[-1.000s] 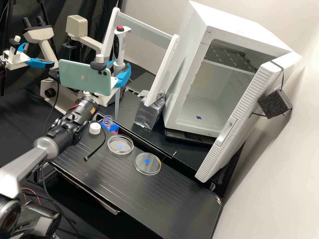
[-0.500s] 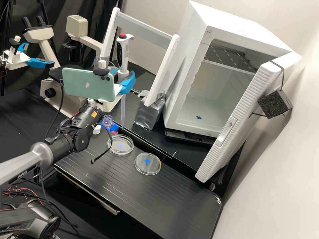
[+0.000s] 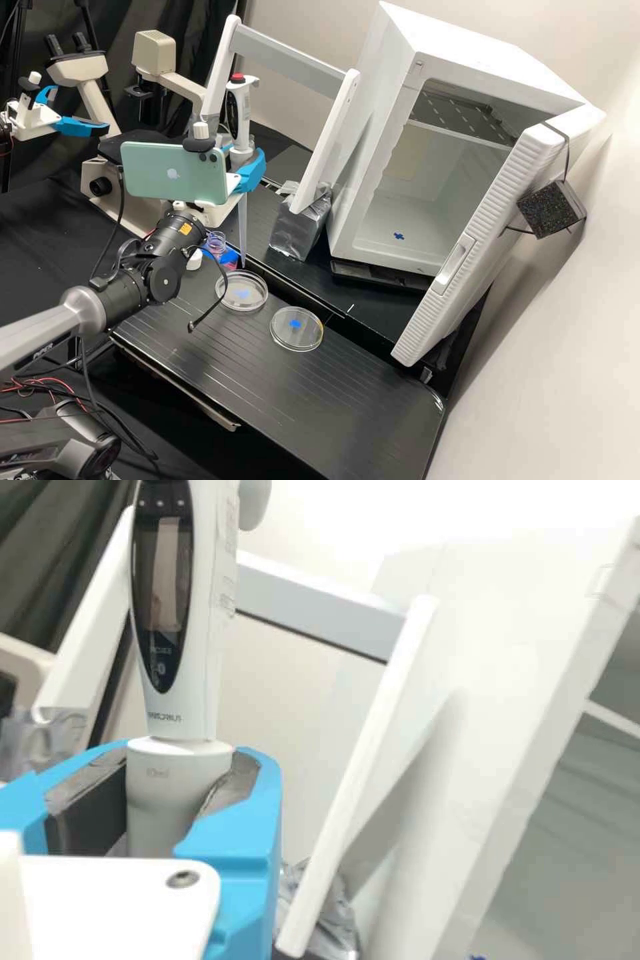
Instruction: Use the pipette
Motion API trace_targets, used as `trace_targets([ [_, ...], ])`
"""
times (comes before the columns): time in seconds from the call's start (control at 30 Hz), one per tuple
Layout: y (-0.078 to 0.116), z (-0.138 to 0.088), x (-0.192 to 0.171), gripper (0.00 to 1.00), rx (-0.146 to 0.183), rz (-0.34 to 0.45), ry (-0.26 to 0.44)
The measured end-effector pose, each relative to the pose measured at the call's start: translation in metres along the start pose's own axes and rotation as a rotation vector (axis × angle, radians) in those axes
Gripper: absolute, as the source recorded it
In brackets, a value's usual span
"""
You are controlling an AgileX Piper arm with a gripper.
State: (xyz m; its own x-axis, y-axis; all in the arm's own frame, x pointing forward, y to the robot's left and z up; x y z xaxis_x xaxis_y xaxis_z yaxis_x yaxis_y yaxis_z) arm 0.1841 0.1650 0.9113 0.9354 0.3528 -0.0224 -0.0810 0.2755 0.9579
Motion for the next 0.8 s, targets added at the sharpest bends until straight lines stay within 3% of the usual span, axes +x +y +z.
trace_targets([
  [0.2, -0.0036, -0.0041, 0.0006, 0.0, -0.053, -0.021, 0.012],
  [0.8, -0.0042, -0.0065, 0.0013, 0.0, -0.038, -0.007, 0.0],
])
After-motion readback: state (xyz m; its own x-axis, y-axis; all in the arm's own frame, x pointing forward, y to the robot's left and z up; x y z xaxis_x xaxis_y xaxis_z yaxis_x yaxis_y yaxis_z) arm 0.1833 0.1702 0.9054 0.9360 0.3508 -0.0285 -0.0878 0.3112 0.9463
